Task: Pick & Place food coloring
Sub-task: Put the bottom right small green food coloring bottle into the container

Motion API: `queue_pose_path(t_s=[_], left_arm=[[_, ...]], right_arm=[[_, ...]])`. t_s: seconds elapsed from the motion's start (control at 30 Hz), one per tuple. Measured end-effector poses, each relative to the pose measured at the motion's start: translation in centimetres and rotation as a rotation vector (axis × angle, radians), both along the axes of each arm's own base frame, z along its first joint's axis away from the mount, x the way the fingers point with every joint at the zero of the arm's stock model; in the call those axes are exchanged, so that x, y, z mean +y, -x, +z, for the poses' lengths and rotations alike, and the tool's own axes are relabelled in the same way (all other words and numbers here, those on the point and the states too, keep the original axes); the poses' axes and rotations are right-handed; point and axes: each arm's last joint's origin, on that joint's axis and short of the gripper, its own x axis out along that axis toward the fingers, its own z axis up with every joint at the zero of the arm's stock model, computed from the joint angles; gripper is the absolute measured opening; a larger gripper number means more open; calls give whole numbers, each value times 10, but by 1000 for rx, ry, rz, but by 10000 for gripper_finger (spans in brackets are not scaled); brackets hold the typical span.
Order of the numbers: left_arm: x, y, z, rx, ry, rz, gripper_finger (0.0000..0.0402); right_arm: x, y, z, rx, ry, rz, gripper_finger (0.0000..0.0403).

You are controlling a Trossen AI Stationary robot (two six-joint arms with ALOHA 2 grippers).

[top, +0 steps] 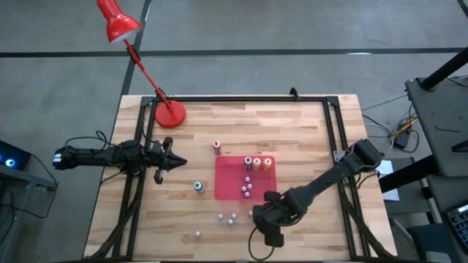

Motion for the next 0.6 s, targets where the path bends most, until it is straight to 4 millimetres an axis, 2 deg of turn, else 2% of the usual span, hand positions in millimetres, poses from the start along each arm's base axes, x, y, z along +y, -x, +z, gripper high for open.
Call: queue_pose_path(t_s=[0.3, 0.6], left_arm=[[0, 0, 0, 1, 0, 0, 0], [0, 0, 0, 1, 0, 1, 0]], right_arm=[[11, -5, -10, -35, -26, 53, 178], [12, -6, -17, -17, -2, 63, 178]])
